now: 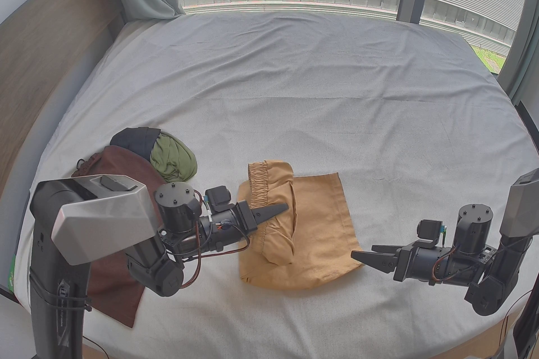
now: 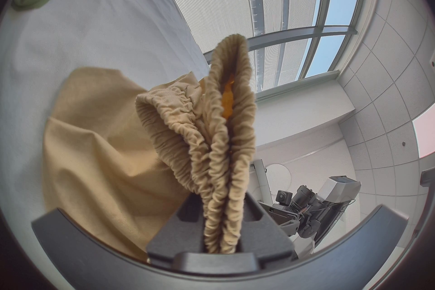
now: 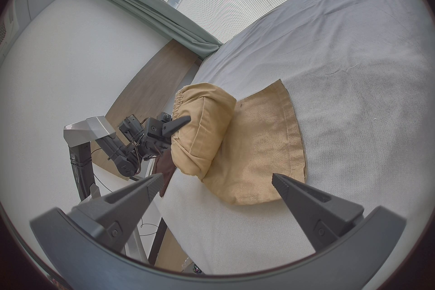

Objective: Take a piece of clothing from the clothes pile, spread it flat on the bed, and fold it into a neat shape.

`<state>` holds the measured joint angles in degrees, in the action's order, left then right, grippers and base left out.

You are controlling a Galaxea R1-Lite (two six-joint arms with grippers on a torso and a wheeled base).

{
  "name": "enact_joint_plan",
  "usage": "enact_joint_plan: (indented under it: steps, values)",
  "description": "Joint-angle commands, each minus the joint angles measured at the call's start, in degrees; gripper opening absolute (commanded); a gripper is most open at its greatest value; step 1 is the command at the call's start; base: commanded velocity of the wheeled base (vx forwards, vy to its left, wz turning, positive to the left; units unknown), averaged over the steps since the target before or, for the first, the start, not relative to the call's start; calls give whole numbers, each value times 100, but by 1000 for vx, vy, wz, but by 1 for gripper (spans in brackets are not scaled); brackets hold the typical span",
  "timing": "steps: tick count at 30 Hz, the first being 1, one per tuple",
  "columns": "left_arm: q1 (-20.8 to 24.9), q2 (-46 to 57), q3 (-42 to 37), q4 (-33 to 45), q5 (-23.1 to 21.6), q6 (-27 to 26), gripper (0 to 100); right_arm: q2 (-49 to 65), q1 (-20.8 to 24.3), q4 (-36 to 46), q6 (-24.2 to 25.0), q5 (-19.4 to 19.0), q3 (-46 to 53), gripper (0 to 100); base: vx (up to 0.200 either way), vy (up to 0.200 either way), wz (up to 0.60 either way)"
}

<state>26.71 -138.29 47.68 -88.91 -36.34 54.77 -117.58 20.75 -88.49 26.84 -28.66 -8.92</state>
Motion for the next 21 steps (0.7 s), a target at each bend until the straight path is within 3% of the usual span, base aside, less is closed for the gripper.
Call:
enact_joint_plan:
  steps: [1, 16, 17, 21]
  values:
    - [89, -181, 75, -4, -5, 42, 0, -11, -1, -1, 5, 1, -4, 100, 0, 0, 0]
    - [256, -497, 295, -4, 13, 157, 0, -11, -36, -1, 5, -8, -31, 100, 0, 0, 0]
    - [265, -488, 295, -4, 13, 157, 100, -11, -36, -1, 5, 1, -31, 100, 0, 0, 0]
    - [273, -497, 356, -4, 4, 148, 100, -11, -36, -1, 5, -8, -4, 100, 0, 0, 0]
